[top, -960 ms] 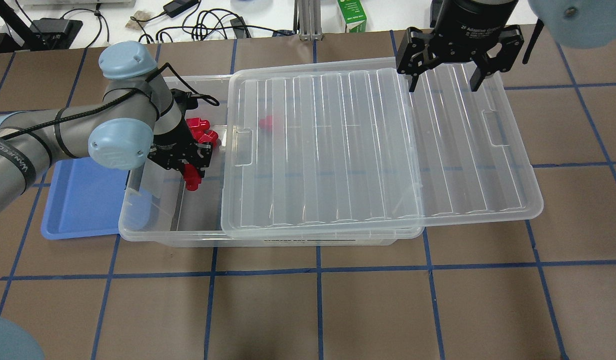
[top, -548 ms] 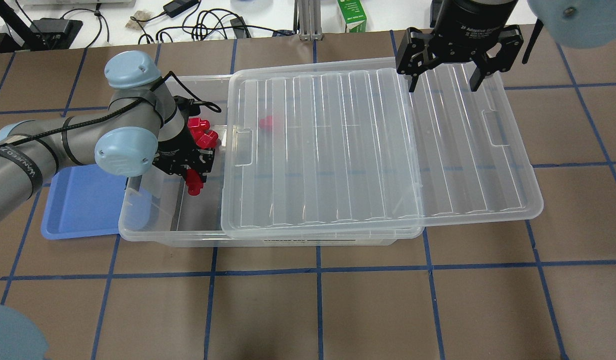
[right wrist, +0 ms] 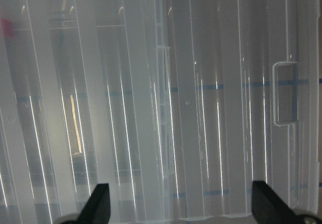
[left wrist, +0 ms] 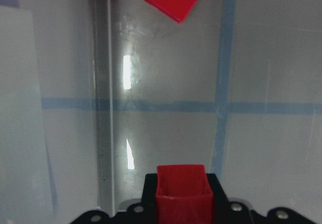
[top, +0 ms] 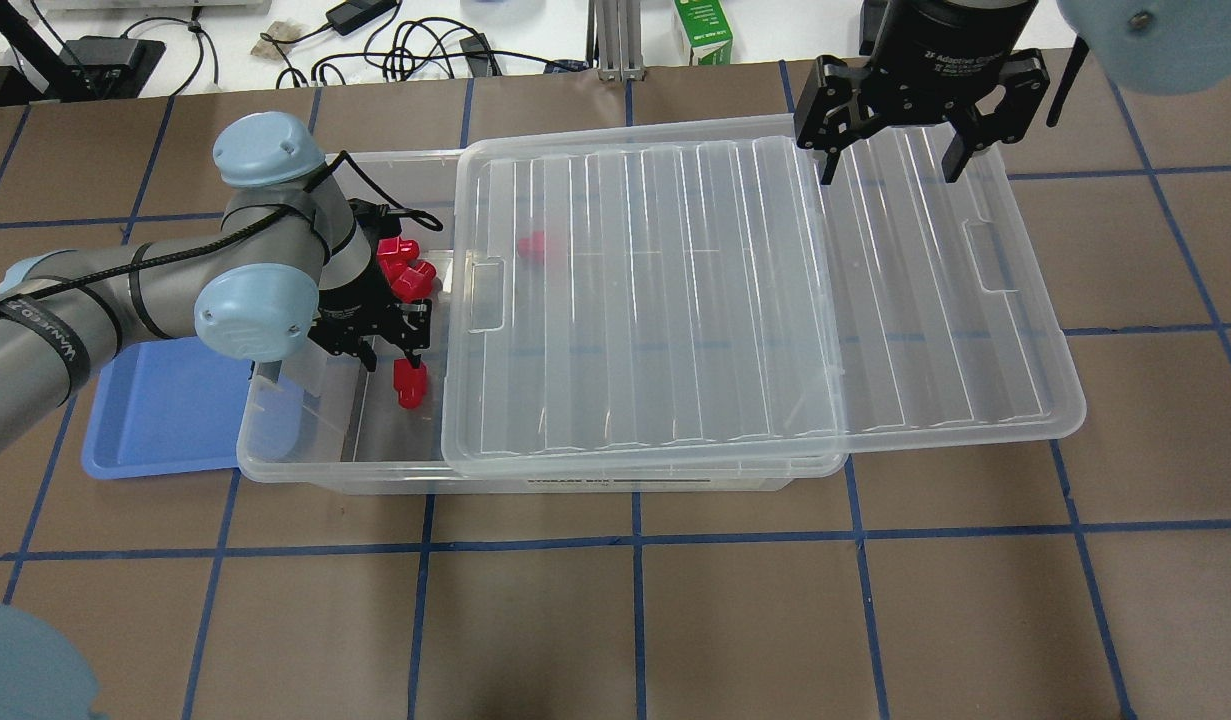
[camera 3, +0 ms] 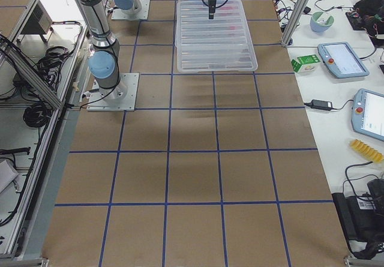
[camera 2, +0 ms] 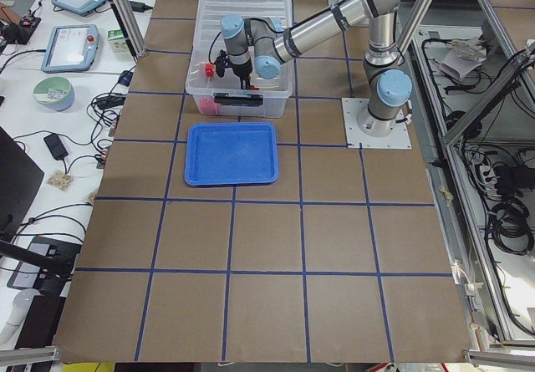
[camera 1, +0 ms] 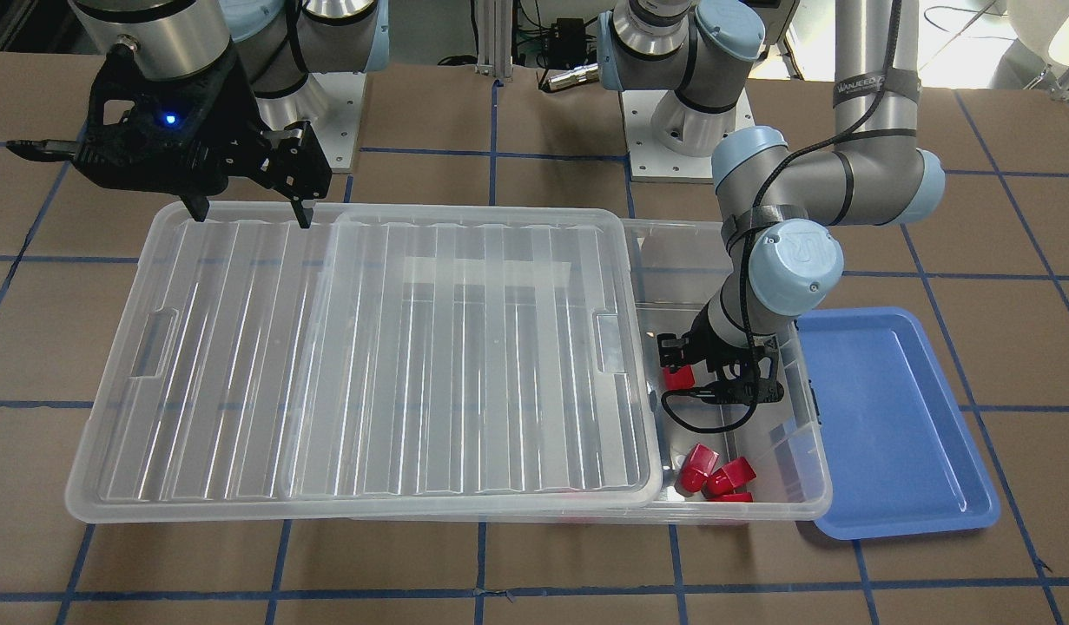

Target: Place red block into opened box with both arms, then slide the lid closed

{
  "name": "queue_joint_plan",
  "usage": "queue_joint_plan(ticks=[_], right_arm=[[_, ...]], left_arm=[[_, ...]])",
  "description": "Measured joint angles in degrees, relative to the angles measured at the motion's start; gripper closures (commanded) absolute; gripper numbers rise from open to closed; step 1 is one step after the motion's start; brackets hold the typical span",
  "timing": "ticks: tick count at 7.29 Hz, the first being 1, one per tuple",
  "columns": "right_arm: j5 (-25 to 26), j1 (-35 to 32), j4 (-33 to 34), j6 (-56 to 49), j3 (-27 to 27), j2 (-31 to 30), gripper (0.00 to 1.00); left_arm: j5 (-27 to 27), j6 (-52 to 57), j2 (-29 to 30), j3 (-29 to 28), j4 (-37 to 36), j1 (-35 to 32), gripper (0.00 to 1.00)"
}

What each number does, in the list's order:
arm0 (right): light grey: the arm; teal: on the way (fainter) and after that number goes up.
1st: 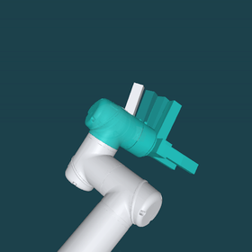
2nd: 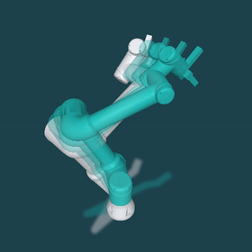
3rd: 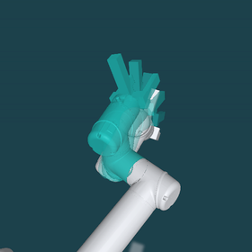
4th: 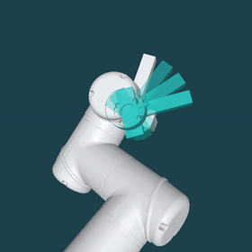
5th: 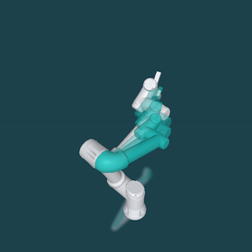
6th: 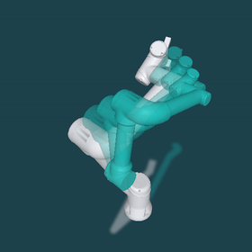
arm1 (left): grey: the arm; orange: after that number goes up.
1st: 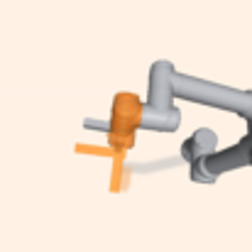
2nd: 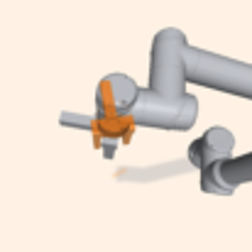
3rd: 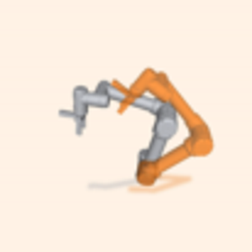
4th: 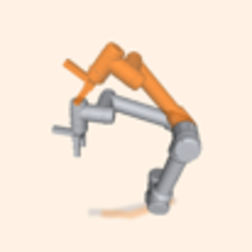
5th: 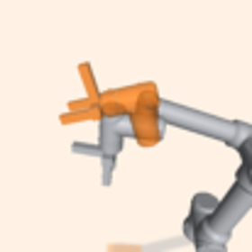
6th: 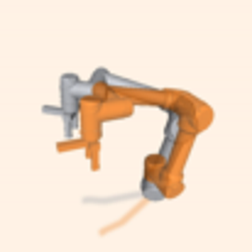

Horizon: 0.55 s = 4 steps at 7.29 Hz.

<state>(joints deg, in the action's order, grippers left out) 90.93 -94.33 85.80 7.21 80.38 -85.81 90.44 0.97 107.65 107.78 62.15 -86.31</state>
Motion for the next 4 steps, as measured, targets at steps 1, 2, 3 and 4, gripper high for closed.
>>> queue_joint_plan(ticks=[1,2,3,4], right_arm=[[0.05,0.27,-0.03,0.08,-0.05,0.00,0.00],[0.29,0.42,-0.05,0.18,-0.21,-0.03,0.00],[0.31,0.66,-0.04,0.23,-0.47,-0.05,0.00],[0.18,1.48,-0.04,0.18,-0.76,-0.14,0.00]], left_arm=[[-0.04,-0.13,-0.34,-0.22,-0.06,0.03,0.00],[-0.10,-0.13,-0.83,-0.48,-0.07,0.06,0.00],[-0.08,-0.11,-1.47,-0.74,0.00,0.06,0.00],[0.01,-0.10,-2.49,-1.17,0.28,0.08,0.00]])
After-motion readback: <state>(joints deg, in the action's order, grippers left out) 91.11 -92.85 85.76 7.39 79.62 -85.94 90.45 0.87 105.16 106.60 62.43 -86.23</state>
